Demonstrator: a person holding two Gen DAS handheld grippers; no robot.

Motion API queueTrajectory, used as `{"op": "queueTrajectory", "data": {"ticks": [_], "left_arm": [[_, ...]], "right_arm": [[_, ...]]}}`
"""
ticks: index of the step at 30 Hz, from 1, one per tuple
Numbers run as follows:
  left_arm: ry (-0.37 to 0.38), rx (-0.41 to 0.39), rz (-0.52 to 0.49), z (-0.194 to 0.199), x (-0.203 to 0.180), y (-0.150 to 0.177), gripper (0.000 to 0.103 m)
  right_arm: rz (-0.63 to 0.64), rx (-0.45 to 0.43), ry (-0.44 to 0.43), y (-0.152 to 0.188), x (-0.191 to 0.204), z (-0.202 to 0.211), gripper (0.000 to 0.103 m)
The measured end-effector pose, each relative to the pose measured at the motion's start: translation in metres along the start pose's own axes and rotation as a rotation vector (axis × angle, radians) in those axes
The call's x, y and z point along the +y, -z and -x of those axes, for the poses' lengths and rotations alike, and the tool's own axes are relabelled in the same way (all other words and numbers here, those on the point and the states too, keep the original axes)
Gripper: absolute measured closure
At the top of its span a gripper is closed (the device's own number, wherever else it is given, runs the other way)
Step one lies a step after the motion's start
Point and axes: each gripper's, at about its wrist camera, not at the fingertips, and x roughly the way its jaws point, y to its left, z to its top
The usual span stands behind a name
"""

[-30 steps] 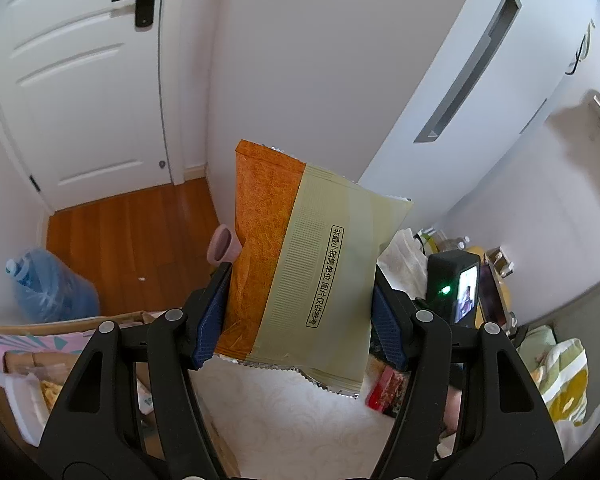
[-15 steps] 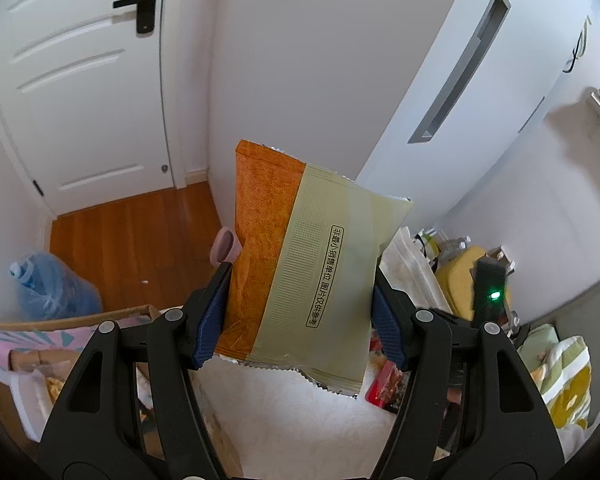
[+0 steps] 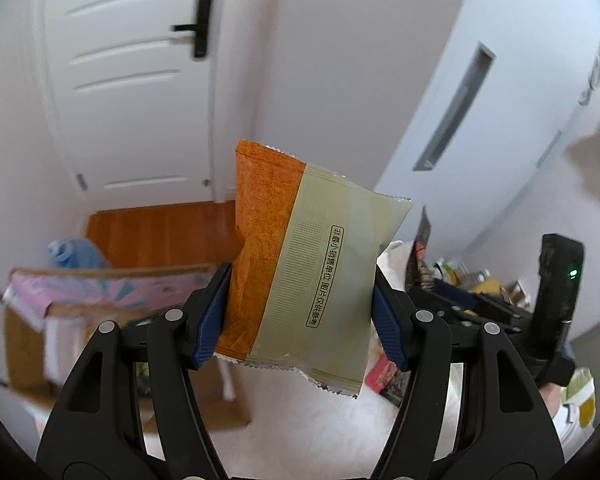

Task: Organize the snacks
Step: 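Carry the orange-and-cream bag into the box with the left gripper and open it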

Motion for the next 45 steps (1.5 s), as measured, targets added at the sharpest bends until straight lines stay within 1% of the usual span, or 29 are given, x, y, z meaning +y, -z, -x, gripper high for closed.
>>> {"op": "queueTrajectory", "data": {"ticks": [1, 5, 9, 12, 14, 16, 17, 21, 26, 29, 31, 32, 33, 35, 40, 45], "left_arm": [[-0.017, -0.003, 0.017, 0.008, 0.005, 0.003, 0.041], [-0.088, -0.021, 0.089, 0.038, 0.033, 0.016, 0.041], [-0.165, -0.034, 0.134, 0.062, 0.073, 0.023, 0.041], [-0.195, -0.022, 0.158, 0.072, 0.106, 0.029, 0.041], [-0.205, -0.009, 0.17, 0.072, 0.126, 0.032, 0.041], [-0.21, 0.027, 0.18, 0.067, 0.149, 0.035, 0.041], [-0.208, 0.041, 0.184, 0.067, 0.158, 0.041, 0.041], [-0.198, 0.111, 0.191, 0.046, 0.199, 0.05, 0.041], [-0.177, 0.171, 0.176, 0.018, 0.228, 0.058, 0.041], [-0.162, 0.204, 0.164, 0.006, 0.236, 0.064, 0.041], [-0.155, 0.228, 0.166, -0.001, 0.239, 0.067, 0.039], [-0.155, 0.24, 0.164, -0.004, 0.241, 0.07, 0.033], [-0.161, 0.242, 0.16, -0.005, 0.242, 0.071, 0.02], [-0.163, 0.239, 0.147, -0.005, 0.244, 0.072, 0.004], [-0.176, 0.234, 0.135, 0.002, 0.243, 0.075, 0.003], [-0.194, 0.205, 0.119, 0.014, 0.241, 0.073, 0.003]], "right_arm": [[0.021, 0.002, -0.013, -0.001, -0.001, 0.008, 0.062], [0.111, 0.02, -0.087, -0.006, 0.034, 0.012, 0.062], [0.199, 0.037, -0.153, -0.009, 0.08, 0.011, 0.062], [0.251, 0.056, -0.197, -0.005, 0.116, -0.001, 0.062], [0.274, 0.076, -0.213, 0.0, 0.139, -0.015, 0.062], [0.275, 0.102, -0.224, 0.006, 0.155, -0.03, 0.062], [0.272, 0.114, -0.228, 0.009, 0.163, -0.037, 0.062], [0.267, 0.156, -0.206, 0.022, 0.191, -0.071, 0.062], [0.245, 0.196, -0.155, 0.033, 0.201, -0.099, 0.062], [0.223, 0.215, -0.126, 0.036, 0.201, -0.111, 0.062], [0.211, 0.224, -0.11, 0.037, 0.199, -0.117, 0.062], [0.207, 0.229, -0.103, 0.039, 0.198, -0.12, 0.062], [0.203, 0.233, -0.099, 0.039, 0.197, -0.121, 0.062], [0.194, 0.237, -0.089, 0.04, 0.196, -0.125, 0.062], [0.172, 0.254, -0.07, 0.039, 0.194, -0.135, 0.062], [0.175, 0.292, -0.038, 0.036, 0.196, -0.15, 0.061]]}}
